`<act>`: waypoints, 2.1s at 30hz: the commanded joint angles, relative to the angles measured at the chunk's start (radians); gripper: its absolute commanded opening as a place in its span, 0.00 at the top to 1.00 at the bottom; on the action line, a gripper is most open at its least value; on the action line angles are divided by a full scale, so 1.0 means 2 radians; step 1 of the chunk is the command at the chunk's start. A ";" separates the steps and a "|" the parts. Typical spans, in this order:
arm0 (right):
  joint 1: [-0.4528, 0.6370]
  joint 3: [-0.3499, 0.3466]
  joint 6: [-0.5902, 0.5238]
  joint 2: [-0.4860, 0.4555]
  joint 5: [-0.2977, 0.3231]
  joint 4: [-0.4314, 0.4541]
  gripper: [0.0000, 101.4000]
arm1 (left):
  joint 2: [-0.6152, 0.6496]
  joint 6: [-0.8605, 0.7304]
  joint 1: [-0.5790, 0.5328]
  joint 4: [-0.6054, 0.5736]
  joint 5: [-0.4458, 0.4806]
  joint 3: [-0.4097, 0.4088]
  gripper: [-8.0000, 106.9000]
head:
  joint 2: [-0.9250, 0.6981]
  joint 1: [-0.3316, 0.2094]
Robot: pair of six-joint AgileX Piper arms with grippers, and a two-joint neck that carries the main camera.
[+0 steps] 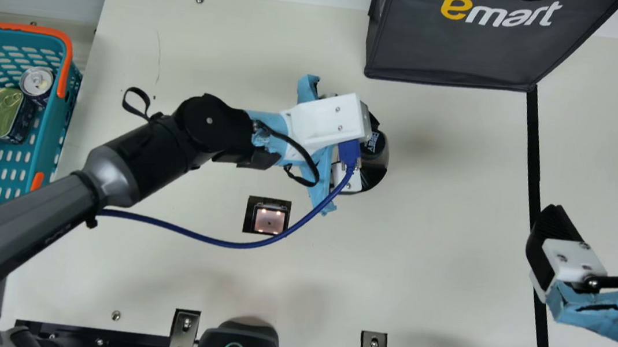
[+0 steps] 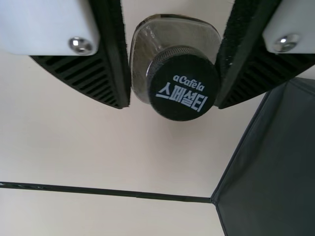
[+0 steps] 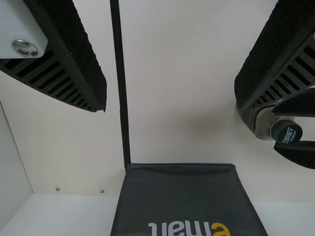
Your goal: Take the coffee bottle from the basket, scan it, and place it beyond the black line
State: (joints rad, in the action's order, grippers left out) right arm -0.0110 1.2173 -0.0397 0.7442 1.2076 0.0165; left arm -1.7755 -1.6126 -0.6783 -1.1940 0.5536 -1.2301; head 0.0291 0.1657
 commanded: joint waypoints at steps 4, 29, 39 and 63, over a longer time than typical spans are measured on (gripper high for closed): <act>0.000 0.000 0.000 0.000 0.000 0.000 0.10 | 0.004 0.006 0.000 0.001 -0.002 -0.001 0.15 | -0.001 -0.014; 0.000 0.000 0.000 0.000 0.000 0.000 0.10 | 0.071 0.058 0.010 0.027 -0.052 0.039 0.15 | -0.001 -0.014; 0.000 0.000 0.000 0.000 0.000 0.000 0.10 | 0.125 0.088 0.035 0.029 -0.087 0.089 0.15 | -0.001 -0.014; 0.000 0.000 0.000 0.000 0.000 0.000 0.10 | 0.255 0.269 0.114 0.141 -0.130 0.188 0.15 | -0.001 -0.014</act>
State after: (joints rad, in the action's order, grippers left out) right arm -0.0110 1.2173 -0.0397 0.7442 1.2076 0.0165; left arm -1.2770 -1.1037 -0.4549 -0.9289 0.2940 -0.8579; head 0.0291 0.1657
